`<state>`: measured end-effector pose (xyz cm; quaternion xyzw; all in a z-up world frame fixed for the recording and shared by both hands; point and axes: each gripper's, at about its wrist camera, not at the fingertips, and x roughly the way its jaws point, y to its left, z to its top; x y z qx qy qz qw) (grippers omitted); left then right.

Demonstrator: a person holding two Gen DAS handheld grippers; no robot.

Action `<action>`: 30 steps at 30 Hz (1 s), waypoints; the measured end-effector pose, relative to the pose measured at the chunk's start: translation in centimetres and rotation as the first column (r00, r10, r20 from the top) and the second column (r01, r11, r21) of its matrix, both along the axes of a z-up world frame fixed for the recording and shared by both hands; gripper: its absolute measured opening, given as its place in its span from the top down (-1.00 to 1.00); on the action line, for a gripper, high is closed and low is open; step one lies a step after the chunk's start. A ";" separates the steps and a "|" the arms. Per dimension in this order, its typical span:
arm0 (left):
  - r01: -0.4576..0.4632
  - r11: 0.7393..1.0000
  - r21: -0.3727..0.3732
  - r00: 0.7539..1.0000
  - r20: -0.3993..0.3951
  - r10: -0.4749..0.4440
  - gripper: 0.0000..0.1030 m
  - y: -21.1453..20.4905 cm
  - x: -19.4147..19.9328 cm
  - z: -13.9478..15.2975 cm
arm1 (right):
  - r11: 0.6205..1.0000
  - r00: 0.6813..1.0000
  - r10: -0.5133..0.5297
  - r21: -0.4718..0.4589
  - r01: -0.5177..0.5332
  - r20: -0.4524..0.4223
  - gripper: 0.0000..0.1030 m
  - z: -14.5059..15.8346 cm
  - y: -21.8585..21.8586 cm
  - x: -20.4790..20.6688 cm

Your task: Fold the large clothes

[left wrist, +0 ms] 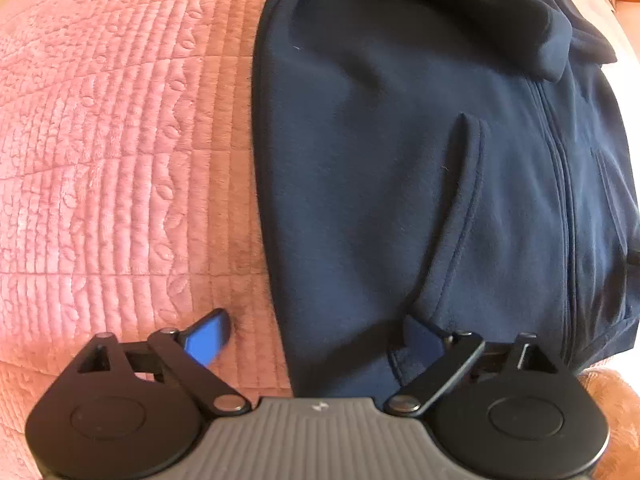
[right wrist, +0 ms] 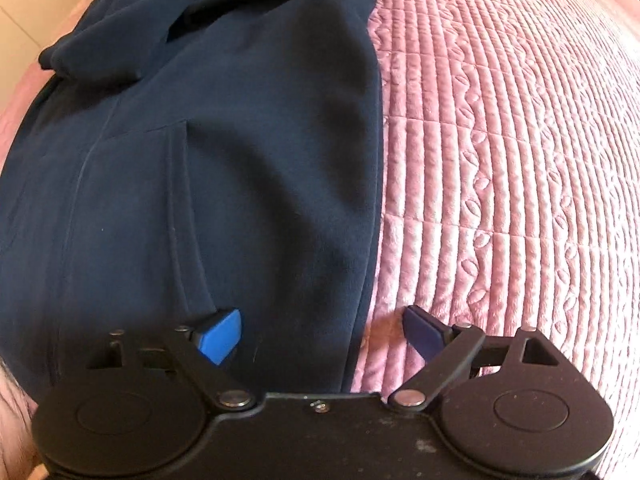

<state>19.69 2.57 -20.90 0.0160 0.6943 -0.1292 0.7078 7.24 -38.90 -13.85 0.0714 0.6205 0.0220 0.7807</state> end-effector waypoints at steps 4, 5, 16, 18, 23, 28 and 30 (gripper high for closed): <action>-0.035 0.998 -0.047 0.999 -0.003 0.035 -0.60 0.4 -2.1 -0.1 | 0.999 0.999 0.049 0.013 -0.049 0.009 -1.00 0.7 -0.5 -1.7; -0.046 0.997 -0.061 0.999 -0.002 0.046 -0.45 0.5 -2.9 0.1 | 0.998 0.999 0.047 0.032 -0.048 0.005 -0.99 0.8 -0.8 -2.2; -0.137 0.971 -0.194 0.985 -0.130 0.113 0.11 2.3 -8.3 -2.2 | 0.963 0.998 -0.042 0.264 0.052 -0.046 -0.36 1.9 -1.5 -9.3; -0.122 0.972 -0.199 0.985 -0.143 0.094 0.12 2.4 -8.2 -2.7 | 0.946 0.995 -0.084 0.310 0.097 -0.058 -0.16 1.9 -2.0 -9.9; -0.124 0.976 -0.180 0.988 -0.112 0.105 0.31 0.8 -7.7 -3.3 | 0.923 0.992 -0.116 0.364 0.128 -0.054 -0.11 1.5 -2.5 -10.3; -0.127 0.971 -0.205 0.990 -0.090 0.111 0.67 1.3 -7.9 -1.9 | 0.937 0.992 -0.126 0.326 0.126 -0.020 0.67 2.7 -2.3 -10.1; -0.091 0.977 -0.192 0.995 -0.060 0.081 0.69 0.9 -7.8 -0.5 | 0.934 0.990 -0.139 0.335 0.128 0.011 0.69 3.7 -2.0 -9.5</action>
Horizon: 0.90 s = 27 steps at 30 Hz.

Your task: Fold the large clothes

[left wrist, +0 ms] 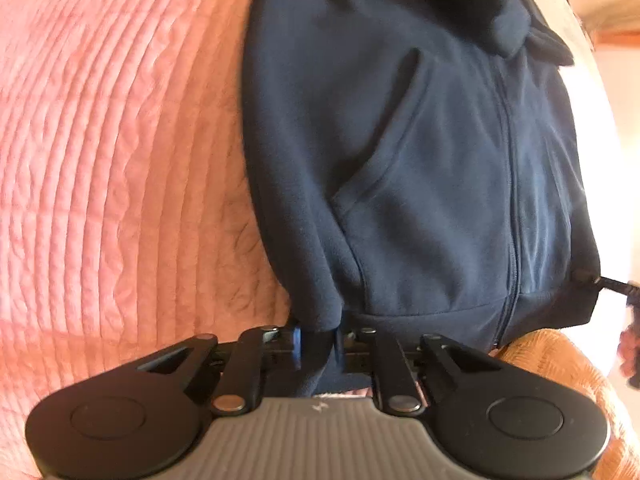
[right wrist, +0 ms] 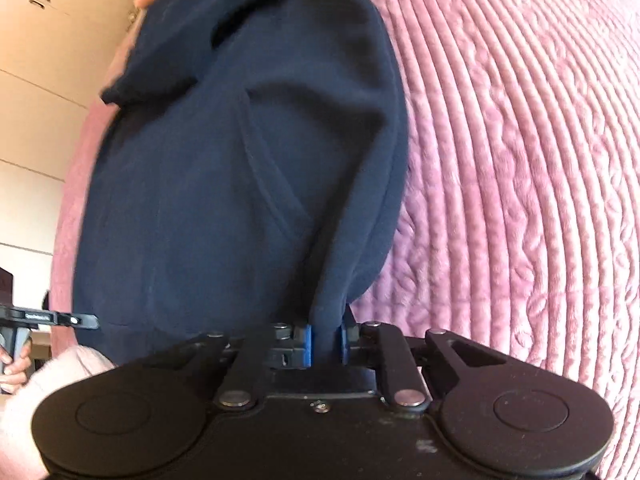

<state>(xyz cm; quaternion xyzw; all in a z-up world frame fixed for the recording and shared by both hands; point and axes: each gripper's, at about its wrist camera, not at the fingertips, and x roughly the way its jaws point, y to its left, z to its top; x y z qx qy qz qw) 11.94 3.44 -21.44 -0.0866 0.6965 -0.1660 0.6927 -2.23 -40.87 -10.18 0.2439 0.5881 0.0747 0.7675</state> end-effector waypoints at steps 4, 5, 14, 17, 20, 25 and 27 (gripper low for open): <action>-0.001 1.000 -0.001 0.999 0.044 0.001 0.70 -0.9 1.5 2.7 | 0.998 0.997 -0.037 0.045 0.034 0.061 0.69 3.1 0.2 1.3; -0.002 1.000 -0.004 0.998 0.057 0.002 0.70 -1.3 2.1 3.4 | 0.997 0.996 -0.046 0.057 0.042 0.073 0.69 3.9 0.2 1.6; -0.202 0.979 -0.038 0.961 0.183 0.206 0.72 -2.1 7.6 9.7 | 0.967 0.950 -0.245 0.119 0.225 0.195 0.69 9.1 -2.2 5.9; -0.280 0.959 -0.053 0.929 0.236 0.284 0.76 -1.9 10.1 11.6 | 0.950 0.926 -0.301 0.158 0.270 0.229 0.70 10.6 -3.2 7.9; -0.337 0.936 -0.104 0.891 0.285 0.353 0.80 -1.7 12.8 13.5 | 0.939 0.904 -0.336 0.173 0.298 0.265 0.69 11.6 -3.6 10.0; -0.381 0.904 -0.192 0.836 0.346 0.426 0.82 -1.9 17.6 15.9 | 0.913 0.853 -0.401 0.219 0.343 0.333 0.69 12.9 -4.4 14.4; -0.387 0.896 -0.217 0.809 0.386 0.443 0.83 -2.0 19.6 17.0 | 0.906 0.839 -0.416 0.232 0.353 0.351 0.69 13.3 -4.4 16.3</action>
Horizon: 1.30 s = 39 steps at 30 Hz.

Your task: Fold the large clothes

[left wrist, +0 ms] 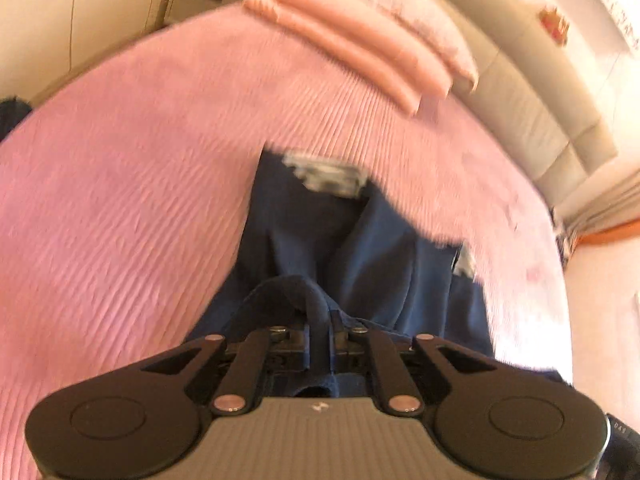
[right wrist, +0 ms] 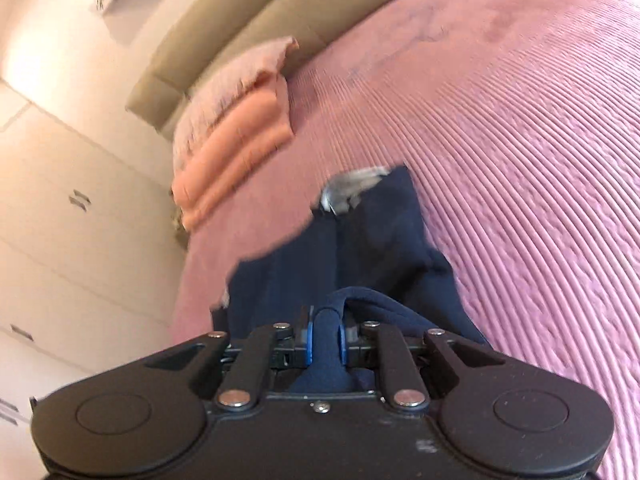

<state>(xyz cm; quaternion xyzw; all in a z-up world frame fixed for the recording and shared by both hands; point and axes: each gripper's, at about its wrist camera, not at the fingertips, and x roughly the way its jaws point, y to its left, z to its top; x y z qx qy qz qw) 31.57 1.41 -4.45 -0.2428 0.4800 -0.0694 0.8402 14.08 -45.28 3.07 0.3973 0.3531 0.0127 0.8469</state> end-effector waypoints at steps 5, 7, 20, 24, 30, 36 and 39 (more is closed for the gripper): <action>-0.012 1.000 0.007 0.996 0.093 0.012 0.83 -1.3 5.6 1.1 | 0.998 0.998 -0.054 0.032 0.053 0.016 0.69 0.1 -0.3 6.0; -0.007 1.000 0.014 0.994 0.111 0.005 0.83 -1.8 8.5 0.8 | 0.994 0.995 -0.098 0.056 0.097 0.001 0.69 -0.4 -0.9 9.3; 0.216 0.955 0.205 0.976 -0.061 -0.208 -0.88 -3.2 20.6 -8.2 | 0.981 0.981 -0.047 -0.193 0.010 -0.188 -0.53 -7.9 -3.9 22.9; 0.301 0.931 0.207 0.953 -0.090 -0.288 -0.86 -4.1 21.7 -10.9 | 0.846 0.952 0.206 -0.448 -0.290 -0.226 -0.55 -9.6 0.7 25.2; 0.292 0.915 0.280 0.956 -0.077 -0.281 -0.47 -5.7 25.4 -14.6 | 0.755 0.919 0.241 -0.534 -0.380 -0.312 -0.45 -13.8 4.3 28.5; 0.205 0.888 0.411 0.970 0.037 -0.240 0.76 -6.8 24.2 -13.0 | 0.732 0.989 0.135 -0.667 -0.140 -0.059 0.88 -9.7 6.6 24.7; 0.038 0.943 0.330 0.986 0.142 -0.089 0.88 -4.8 24.9 -10.3 | 0.755 0.992 0.122 -0.651 -0.077 0.024 0.89 -7.3 5.0 24.0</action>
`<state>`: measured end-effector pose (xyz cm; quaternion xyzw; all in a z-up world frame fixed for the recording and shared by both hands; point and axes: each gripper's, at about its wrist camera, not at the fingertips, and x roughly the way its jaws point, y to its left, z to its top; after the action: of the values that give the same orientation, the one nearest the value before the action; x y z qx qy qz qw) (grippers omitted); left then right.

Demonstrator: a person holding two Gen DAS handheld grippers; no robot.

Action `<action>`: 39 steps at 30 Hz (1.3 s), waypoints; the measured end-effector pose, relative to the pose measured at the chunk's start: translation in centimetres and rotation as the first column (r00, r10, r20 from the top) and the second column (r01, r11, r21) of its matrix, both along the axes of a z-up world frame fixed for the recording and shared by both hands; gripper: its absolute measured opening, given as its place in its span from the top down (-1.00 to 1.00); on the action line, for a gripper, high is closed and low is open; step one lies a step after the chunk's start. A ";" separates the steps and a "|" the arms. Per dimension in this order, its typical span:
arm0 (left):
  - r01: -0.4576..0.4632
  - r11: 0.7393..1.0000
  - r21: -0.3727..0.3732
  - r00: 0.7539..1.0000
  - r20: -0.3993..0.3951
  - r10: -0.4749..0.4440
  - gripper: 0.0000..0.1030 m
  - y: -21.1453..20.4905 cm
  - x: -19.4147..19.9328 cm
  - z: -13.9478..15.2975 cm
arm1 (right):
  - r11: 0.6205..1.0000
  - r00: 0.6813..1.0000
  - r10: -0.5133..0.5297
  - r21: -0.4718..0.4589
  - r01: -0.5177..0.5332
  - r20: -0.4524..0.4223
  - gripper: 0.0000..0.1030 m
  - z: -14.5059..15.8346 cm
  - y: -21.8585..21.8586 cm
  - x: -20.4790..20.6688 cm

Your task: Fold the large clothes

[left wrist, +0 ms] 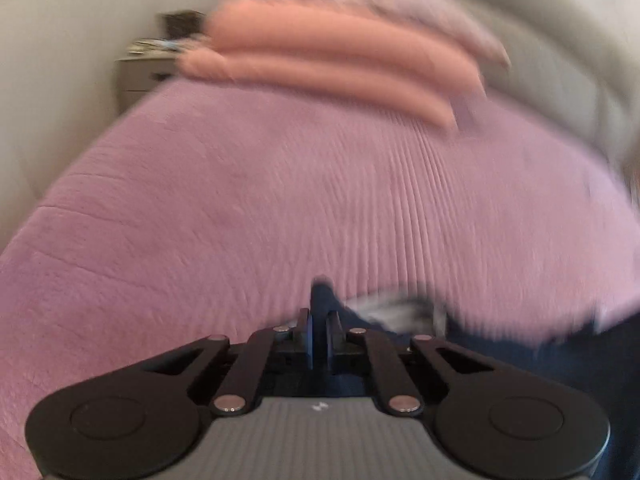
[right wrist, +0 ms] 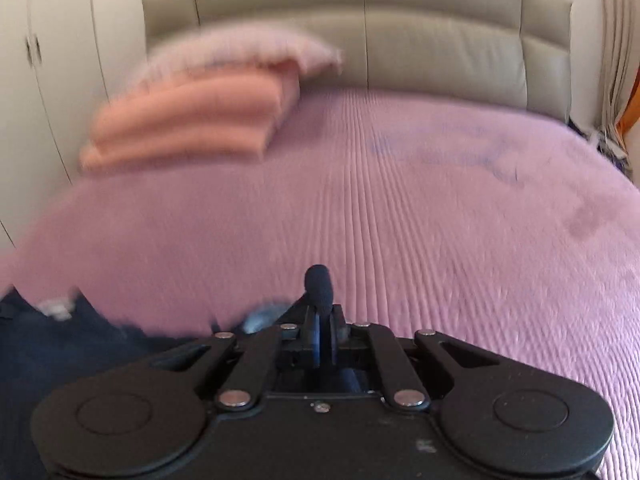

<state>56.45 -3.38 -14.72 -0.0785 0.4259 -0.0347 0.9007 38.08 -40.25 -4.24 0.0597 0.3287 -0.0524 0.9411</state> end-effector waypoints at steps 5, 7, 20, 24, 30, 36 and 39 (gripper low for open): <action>-0.104 0.982 0.159 0.994 -0.005 0.106 0.92 -0.3 5.1 -0.3 | 0.997 0.988 -0.068 -0.041 0.063 -0.138 0.82 -2.5 -2.1 4.6; -0.100 0.977 0.189 0.992 -0.057 0.112 0.80 -0.4 5.5 -1.1 | 0.995 0.958 -0.093 -0.048 0.083 -0.271 0.24 -4.5 -2.7 5.9; 0.117 0.987 0.113 0.974 -0.209 -0.091 0.54 -1.9 3.0 -6.2 | 0.978 0.907 0.066 0.205 0.023 -0.416 -0.55 -6.5 -3.4 -6.1; 0.049 0.982 0.184 0.996 -0.078 -0.035 0.71 -3.6 1.5 -3.7 | 0.975 0.932 0.070 0.223 0.012 -0.356 0.78 -5.0 -2.9 -8.6; -0.167 0.938 0.305 0.967 -0.133 0.216 1.00 0.1 4.6 -5.8 | 0.989 0.902 0.015 0.138 0.049 -0.431 0.69 -6.7 -2.8 -7.9; 0.036 0.987 0.157 0.977 -0.213 -0.001 -0.21 0.2 1.7 -2.3 | 0.974 0.881 -0.184 0.037 0.221 -0.435 -0.60 -4.1 -3.0 -6.5; 0.123 0.984 0.126 0.975 -0.202 -0.096 -0.82 -2.7 -2.2 0.7 | 0.977 0.919 -0.141 0.096 0.188 -0.370 -0.68 -1.0 -0.8 -6.9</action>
<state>54.27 -6.11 -14.00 0.0044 0.5172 -0.0472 0.8546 31.21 -41.00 -5.24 0.1377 0.4923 -0.1199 0.8511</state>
